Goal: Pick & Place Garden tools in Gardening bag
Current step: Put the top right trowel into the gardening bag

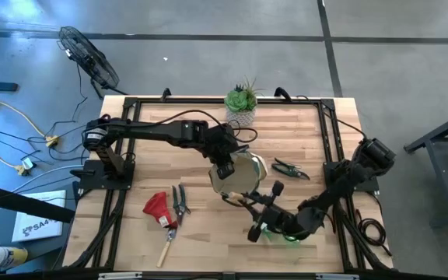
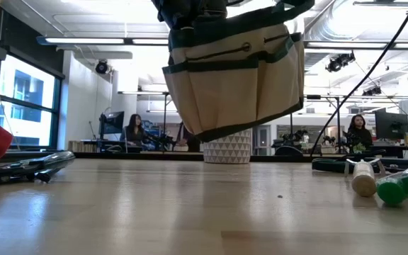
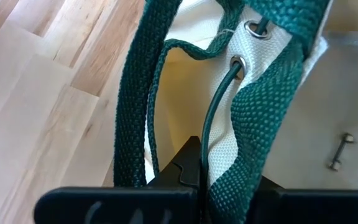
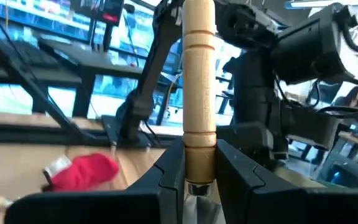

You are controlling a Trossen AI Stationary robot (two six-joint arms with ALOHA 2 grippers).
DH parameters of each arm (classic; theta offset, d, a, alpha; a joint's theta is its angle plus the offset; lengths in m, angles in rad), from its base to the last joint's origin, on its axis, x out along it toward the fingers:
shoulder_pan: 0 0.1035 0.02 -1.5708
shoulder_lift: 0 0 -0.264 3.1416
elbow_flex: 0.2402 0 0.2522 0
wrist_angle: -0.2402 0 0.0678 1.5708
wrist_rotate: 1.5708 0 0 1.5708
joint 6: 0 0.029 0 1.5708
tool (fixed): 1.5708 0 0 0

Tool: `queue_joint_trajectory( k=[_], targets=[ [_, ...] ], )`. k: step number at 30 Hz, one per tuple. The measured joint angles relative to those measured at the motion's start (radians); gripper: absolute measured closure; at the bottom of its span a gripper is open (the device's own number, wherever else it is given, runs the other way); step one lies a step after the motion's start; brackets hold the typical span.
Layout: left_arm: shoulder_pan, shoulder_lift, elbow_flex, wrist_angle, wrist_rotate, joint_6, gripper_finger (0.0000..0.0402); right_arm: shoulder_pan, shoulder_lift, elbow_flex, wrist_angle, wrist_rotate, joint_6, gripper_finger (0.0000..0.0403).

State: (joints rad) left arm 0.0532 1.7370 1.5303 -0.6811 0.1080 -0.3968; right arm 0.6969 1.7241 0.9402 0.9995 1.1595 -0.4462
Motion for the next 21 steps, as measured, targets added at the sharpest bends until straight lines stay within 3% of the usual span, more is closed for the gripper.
queue_joint_trajectory(
  k=[7,21],
  targets=[
    [0.024,0.0,0.0,0.0,0.045,-0.031,0.0401,-0.011,0.001,-0.018,-0.001,-0.001,-0.004,0.0352],
    [0.034,0.0,0.0,0.034,0.145,-0.053,0.0401,0.0,0.001,-0.018,-0.038,0.142,-0.102,0.0352]
  ],
)
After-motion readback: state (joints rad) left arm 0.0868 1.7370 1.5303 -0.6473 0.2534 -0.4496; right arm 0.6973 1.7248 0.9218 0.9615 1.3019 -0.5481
